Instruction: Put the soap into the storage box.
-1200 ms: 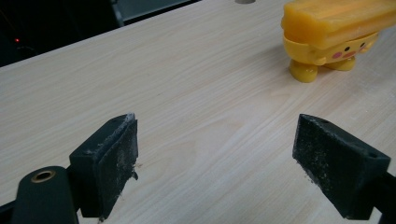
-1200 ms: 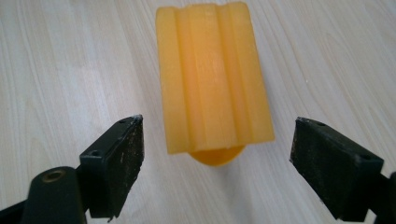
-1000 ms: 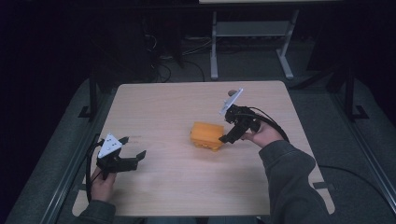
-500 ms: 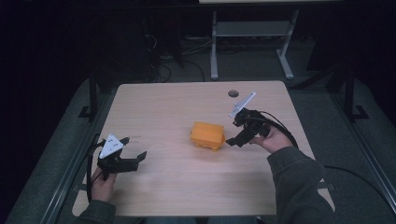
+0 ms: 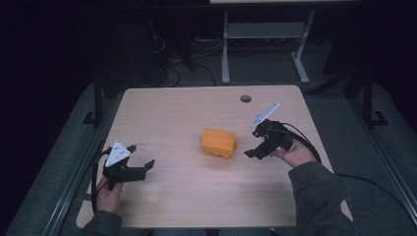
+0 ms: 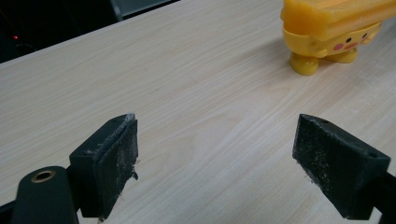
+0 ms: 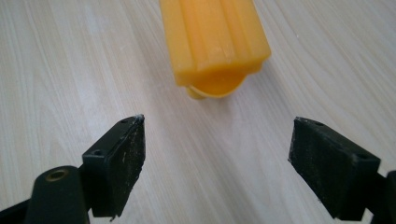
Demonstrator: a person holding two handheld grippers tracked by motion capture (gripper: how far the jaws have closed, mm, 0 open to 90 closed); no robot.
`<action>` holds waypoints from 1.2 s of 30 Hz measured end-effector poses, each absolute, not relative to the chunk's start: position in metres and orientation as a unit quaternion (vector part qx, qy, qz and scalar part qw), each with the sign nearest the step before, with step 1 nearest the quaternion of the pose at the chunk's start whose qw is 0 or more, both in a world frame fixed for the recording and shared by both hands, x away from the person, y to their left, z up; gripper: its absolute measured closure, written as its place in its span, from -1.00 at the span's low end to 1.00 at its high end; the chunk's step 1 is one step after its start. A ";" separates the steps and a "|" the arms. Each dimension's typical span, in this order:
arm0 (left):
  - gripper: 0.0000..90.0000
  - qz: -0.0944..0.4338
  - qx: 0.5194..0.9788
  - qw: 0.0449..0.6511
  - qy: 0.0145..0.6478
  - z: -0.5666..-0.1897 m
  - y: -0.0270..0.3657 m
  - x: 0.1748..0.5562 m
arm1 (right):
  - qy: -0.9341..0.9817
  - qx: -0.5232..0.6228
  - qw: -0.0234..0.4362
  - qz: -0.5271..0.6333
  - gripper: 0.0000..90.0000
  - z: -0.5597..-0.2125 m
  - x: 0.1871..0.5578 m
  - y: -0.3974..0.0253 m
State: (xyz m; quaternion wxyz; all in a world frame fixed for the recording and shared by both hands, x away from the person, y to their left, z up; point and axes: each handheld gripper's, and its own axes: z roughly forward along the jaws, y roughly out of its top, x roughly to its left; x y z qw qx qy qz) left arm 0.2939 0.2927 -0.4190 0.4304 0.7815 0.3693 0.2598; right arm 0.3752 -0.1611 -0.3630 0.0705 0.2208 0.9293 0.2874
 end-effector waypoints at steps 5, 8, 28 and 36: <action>-0.70 0.260 0.781 0.430 0.370 -0.419 0.293 0.294 | 0.926 0.233 0.069 0.289 -0.60 -0.368 0.371 -0.172; -0.70 0.259 0.782 0.430 0.369 -0.420 0.292 0.294 | 0.924 0.235 0.070 0.293 -0.60 -0.372 0.368 -0.178; -0.70 0.258 0.786 0.426 0.367 -0.421 0.291 0.295 | 0.910 0.278 0.063 0.300 -0.59 -0.389 0.350 -0.212; -0.70 0.259 0.785 0.425 0.368 -0.421 0.291 0.296 | 0.903 0.294 0.063 0.307 -0.59 -0.397 0.343 -0.226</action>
